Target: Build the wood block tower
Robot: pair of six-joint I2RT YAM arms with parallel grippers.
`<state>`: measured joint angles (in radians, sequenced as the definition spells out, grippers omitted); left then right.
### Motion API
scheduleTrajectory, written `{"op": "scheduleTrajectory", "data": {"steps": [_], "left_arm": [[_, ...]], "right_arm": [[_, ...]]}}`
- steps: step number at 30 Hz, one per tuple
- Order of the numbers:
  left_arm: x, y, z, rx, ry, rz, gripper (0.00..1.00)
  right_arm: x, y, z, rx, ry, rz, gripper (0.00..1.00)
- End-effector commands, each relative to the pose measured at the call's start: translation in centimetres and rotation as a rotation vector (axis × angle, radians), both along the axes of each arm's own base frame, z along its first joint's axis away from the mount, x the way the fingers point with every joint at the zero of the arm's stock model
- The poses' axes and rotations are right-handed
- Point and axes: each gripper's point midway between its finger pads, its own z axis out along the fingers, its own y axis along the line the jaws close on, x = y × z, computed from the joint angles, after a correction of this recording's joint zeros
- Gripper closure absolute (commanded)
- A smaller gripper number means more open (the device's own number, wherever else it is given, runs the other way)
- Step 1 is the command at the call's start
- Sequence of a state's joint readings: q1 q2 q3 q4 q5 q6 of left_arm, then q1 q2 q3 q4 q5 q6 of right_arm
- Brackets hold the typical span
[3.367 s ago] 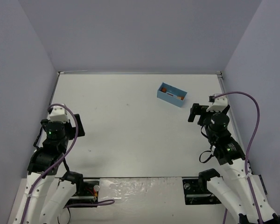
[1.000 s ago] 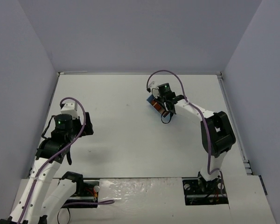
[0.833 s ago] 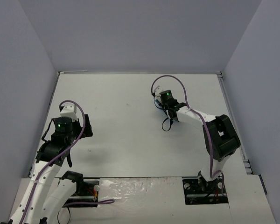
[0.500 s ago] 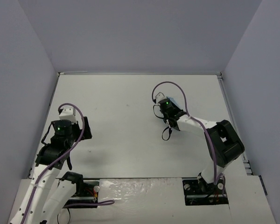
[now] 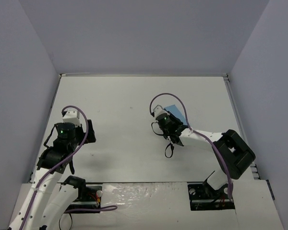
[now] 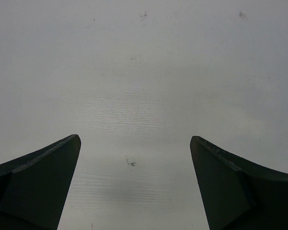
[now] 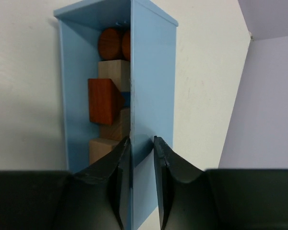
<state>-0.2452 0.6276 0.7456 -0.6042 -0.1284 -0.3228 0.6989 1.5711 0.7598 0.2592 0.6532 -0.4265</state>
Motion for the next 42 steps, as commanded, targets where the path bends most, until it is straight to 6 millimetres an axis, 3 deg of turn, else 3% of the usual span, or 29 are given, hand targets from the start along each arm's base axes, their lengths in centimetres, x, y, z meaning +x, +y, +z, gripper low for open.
{"op": "scheduleTrajectory", "data": {"steps": [1, 7, 10, 15, 18, 25, 32, 42], "left_arm": [[1.2, -0.6, 1.8, -0.02, -0.069, -0.01, 0.03], [1.3, -0.6, 2.0, -0.022, -0.081, -0.011, 0.03], [1.3, -0.6, 2.0, -0.02, -0.085, -0.012, 0.03], [1.5, -0.7, 1.9, -0.019, -0.083, -0.019, 0.03], [1.6, -0.7, 1.9, -0.019, -0.081, -0.021, 0.03], [1.6, -0.7, 1.9, -0.012, -0.084, -0.026, 0.03], [1.7, -1.0, 1.9, -0.014, -0.085, -0.044, 0.03], [1.8, -1.2, 1.8, -0.018, -0.084, -0.052, 0.03]], "right_arm": [[-0.8, 0.9, 1.2, 0.062, -0.037, -0.012, 0.76], [-1.5, 2.3, 2.1, 0.141, -0.026, 0.02, 0.55], [-1.6, 3.3, 4.3, 0.238, -0.05, 0.03, 0.45], [-1.6, 4.7, 8.5, 0.415, -0.085, 0.077, 0.15], [-1.0, 5.1, 8.7, 0.491, -0.014, 0.092, 0.01], [0.5, 5.0, 5.1, 0.619, 0.225, 0.032, 0.0], [1.9, 5.2, 2.4, 0.66, 0.323, -0.008, 0.0], [3.0, 3.0, 1.6, 0.636, 0.319, -0.063, 0.0]]}}
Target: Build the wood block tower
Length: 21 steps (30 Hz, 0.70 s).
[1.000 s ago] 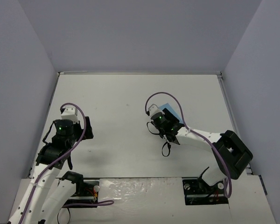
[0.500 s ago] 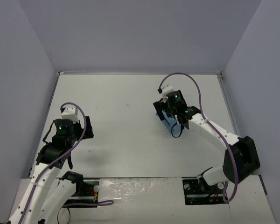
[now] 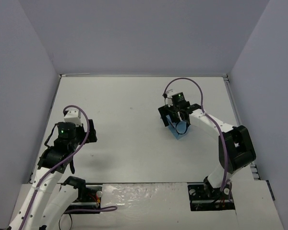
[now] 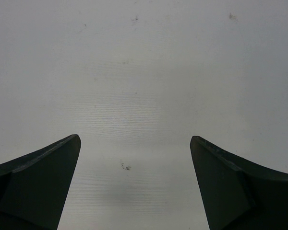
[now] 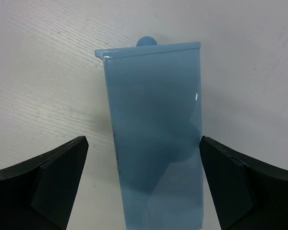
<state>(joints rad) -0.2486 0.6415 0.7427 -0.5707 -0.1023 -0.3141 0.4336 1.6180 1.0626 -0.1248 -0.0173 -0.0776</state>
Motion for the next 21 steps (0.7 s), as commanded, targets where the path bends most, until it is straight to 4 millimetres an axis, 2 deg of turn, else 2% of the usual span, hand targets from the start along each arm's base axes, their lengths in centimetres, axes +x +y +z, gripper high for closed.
{"op": "scheduleTrajectory", "data": {"steps": [1, 5, 12, 21], "left_arm": [[1.2, -0.5, 1.6, -0.008, -0.071, -0.022, 0.03], [1.2, -0.5, 1.6, -0.006, -0.07, -0.021, 0.03], [1.3, -0.6, 1.6, -0.008, -0.069, -0.024, 0.03], [1.3, -0.9, 1.6, -0.015, -0.068, -0.041, 0.03]], "right_arm": [[1.5, -0.3, 1.8, 0.016, -0.047, -0.023, 0.0], [2.1, -1.1, 2.0, -0.026, -0.069, -0.041, 0.0], [2.2, 0.0, 1.4, 0.005, -0.038, 0.018, 0.01], [2.8, 0.2, 0.7, 0.01, -0.015, 0.054, 0.12]]}}
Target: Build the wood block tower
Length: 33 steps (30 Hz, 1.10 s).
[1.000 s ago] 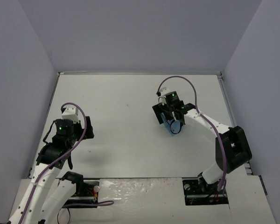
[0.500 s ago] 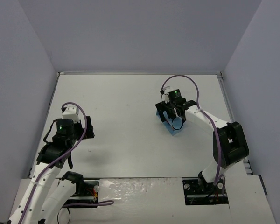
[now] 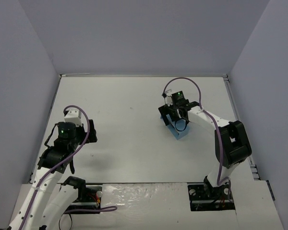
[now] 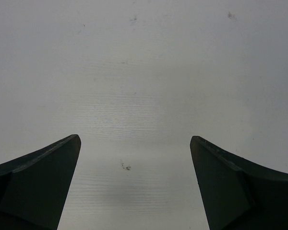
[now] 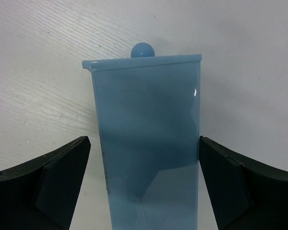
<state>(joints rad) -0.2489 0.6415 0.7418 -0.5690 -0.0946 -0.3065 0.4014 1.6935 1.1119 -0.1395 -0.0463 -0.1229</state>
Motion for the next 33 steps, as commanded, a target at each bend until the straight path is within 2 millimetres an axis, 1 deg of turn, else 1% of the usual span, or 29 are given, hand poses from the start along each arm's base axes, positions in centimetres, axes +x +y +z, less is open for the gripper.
{"op": "scheduleTrajectory", "data": {"steps": [1, 2, 3, 6, 9, 13, 16, 18, 20, 24, 27, 30, 33], "left_arm": [[1.3, -0.8, 1.5, -0.017, -0.065, -0.032, 0.03], [1.3, -0.8, 1.5, -0.018, -0.066, -0.033, 0.03], [1.3, -0.8, 1.5, -0.017, -0.066, -0.033, 0.03], [1.3, -0.7, 1.4, -0.011, -0.062, -0.026, 0.03], [1.3, -0.7, 1.4, -0.011, -0.063, -0.028, 0.03], [1.4, -0.8, 1.4, -0.01, -0.064, -0.029, 0.03], [1.4, -0.8, 1.4, -0.013, -0.063, -0.032, 0.03], [1.4, -0.8, 1.4, -0.013, -0.063, -0.032, 0.03], [1.4, -0.9, 1.4, -0.014, -0.064, -0.034, 0.03], [1.5, -1.0, 1.2, -0.012, -0.055, -0.038, 0.03], [1.5, -1.0, 1.1, -0.012, -0.05, -0.039, 0.03], [1.5, -1.0, 1.0, -0.012, -0.049, -0.04, 0.03], [1.5, -1.1, 1.1, -0.013, -0.05, -0.043, 0.03]], "right_arm": [[1.7, 0.9, 1.8, 0.032, -0.048, 0.043, 0.15], [1.8, 1.0, 1.9, 0.034, -0.049, 0.049, 0.16], [1.8, 1.0, 1.9, 0.034, -0.05, 0.054, 0.19], [1.9, 0.9, 1.8, 0.02, -0.051, 0.068, 0.35], [1.8, 0.8, 1.9, 0.006, -0.058, 0.088, 0.54], [1.6, 1.0, 2.3, 0.007, -0.067, 0.112, 0.7], [1.0, 1.4, 2.7, -0.005, -0.082, 0.155, 0.77], [0.4, 1.8, 3.0, -0.024, -0.096, 0.189, 0.8], [-0.3, 2.0, 2.7, -0.051, -0.1, 0.214, 0.83], [-1.0, 1.9, 2.4, -0.098, -0.107, 0.229, 0.95], [-1.2, 1.9, 2.2, -0.134, -0.112, 0.232, 0.98], [-1.1, 1.3, 2.4, -0.169, -0.129, 0.211, 1.0], [-1.3, 1.9, 3.3, -0.204, -0.165, 0.226, 1.0]]}}
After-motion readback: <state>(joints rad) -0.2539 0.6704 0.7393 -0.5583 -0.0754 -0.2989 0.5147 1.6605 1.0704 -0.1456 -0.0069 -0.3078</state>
